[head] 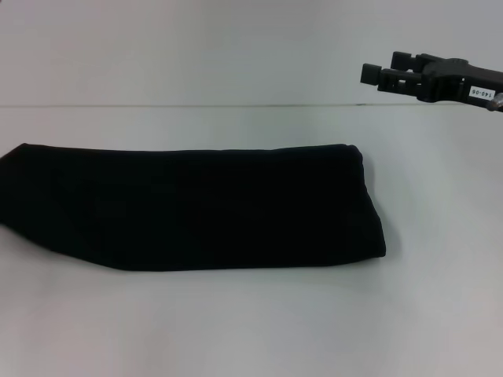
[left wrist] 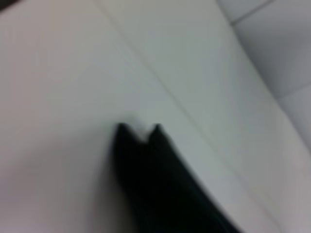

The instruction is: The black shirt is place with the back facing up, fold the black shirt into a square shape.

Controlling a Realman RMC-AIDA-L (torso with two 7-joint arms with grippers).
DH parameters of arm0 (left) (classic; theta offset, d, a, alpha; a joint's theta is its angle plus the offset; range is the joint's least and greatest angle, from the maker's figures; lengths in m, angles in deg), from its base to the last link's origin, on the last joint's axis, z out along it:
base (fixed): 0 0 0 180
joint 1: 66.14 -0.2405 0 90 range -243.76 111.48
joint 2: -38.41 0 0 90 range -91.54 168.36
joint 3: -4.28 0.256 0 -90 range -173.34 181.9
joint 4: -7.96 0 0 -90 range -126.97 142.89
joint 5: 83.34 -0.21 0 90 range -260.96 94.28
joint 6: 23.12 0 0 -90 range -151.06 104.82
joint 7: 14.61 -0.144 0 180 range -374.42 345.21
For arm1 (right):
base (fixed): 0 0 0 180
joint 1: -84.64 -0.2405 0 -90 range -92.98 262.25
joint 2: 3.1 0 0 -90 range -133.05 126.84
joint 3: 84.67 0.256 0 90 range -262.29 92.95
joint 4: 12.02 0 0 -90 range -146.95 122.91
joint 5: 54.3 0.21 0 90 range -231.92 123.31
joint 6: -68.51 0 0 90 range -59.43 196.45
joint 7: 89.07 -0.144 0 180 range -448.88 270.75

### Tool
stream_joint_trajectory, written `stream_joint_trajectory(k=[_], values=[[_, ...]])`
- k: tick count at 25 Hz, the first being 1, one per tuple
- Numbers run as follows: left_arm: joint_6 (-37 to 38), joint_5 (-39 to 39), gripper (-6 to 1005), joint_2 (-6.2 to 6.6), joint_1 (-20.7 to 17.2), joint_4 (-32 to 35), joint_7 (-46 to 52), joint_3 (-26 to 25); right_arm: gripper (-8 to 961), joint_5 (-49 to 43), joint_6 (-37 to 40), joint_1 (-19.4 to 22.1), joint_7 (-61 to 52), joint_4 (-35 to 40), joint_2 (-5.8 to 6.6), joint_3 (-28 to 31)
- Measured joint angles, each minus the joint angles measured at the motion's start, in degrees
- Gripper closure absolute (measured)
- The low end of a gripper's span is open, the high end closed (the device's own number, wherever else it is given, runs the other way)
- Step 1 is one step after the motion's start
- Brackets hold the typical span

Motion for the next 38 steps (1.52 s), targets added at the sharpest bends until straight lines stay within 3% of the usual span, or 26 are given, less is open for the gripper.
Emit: stream_joint_trajectory(k=[4,7,10,13,15,18,21,25,30,34,38], values=[[5.9,4.29,939,-0.31,7.66,-3.04,-2.11,2.68,9,2.77,0.83,2.47,-0.04,0.47,0.85,0.16],[7.17,6.23,940,-2.52,14.47,-5.81,-3.45,7.26,9,5.31,2.45,5.5,-0.08,0.68,2.45,0.32],[4.24,6.78,941,-7.52,22.3,-8.3,-4.87,13.13,8,8.1,4.77,8.97,-0.24,0.73,4.52,1.07],[-1.55,6.97,942,-12.49,26.84,-11.48,-6.36,17.84,9,9.65,6.83,12.13,-0.17,0.84,6.8,2.33],[-7.82,9.13,942,-13.85,28.89,-17.18,-8.71,19.8,10,9.86,7.92,13.57,0.03,0.88,8.32,3.35],[-17.25,15.54,943,-13.95,30.62,-30.93,-17.15,19.47,12,9.86,8.76,15.03,0.29,0.91,9.99,3.9],[-20.91,21.95,935,-14.25,30.05,-41.59,-31.05,15.45,14,9.61,9.02,15.54,0.52,1.2,10.76,3.99],[-20.58,23.1,902,-14.28,29.13,-47.2,-40.08,10.7,16,8.43,9.12,15.69,-0.25,1.38,11.3,3.98],[-9.74,23.29,783,-14.09,26.41,-45.76,-40.89,9.28,19,4.19,8.62,14.79,-6.49,1.4,12.02,3.6],[1.18,24.14,673,-13.79,21.63,-38.38,-40.66,8.25,21,-0.21,9.17,12.76,-13.63,1.4,13.0,3.2],[-0.8,24.99,479,-13.19,17.12,-29.83,-36.51,7.64,24,-5.72,9.6,9.9,-20.27,1.1,13.49,2.49]])
